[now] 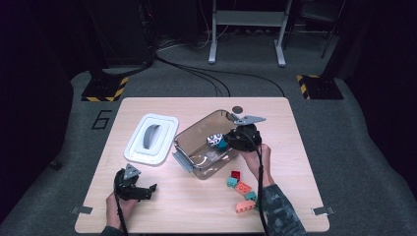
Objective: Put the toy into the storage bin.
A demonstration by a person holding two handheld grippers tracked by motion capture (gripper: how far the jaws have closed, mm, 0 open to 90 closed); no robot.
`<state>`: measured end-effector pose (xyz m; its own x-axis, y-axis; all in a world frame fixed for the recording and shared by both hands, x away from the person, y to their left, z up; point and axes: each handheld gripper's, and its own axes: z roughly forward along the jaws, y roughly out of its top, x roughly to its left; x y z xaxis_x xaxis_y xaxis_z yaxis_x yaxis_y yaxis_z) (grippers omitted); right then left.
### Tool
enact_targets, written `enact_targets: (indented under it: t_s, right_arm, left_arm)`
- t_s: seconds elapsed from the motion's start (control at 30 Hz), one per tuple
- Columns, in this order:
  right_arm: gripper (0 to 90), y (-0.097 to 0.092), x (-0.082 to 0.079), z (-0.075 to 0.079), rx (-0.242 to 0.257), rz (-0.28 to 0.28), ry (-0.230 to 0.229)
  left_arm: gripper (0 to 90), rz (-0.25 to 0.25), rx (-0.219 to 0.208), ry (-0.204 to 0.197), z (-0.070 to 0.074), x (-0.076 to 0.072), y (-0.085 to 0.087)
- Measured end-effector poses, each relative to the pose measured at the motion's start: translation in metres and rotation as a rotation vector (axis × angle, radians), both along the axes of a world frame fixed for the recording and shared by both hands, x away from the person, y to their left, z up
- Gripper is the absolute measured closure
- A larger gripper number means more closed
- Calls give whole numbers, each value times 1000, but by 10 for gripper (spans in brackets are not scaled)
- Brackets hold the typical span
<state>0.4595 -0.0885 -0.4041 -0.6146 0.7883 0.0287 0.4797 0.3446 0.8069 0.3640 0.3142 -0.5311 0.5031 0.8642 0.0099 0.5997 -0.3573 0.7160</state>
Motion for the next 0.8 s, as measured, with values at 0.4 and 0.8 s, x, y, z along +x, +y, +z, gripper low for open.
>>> enact_targets:
  t_s: [0.4, 0.8]
  right_arm:
    - [568, 3, 0, -3, -10, 5, 37]
    - [309, -9, -10, 3, 7, -14, 34]
  left_arm:
    - [6, 5, -2, -8, -1, 0, 0]
    - [6, -1, 2, 5, 0, 0, 0]
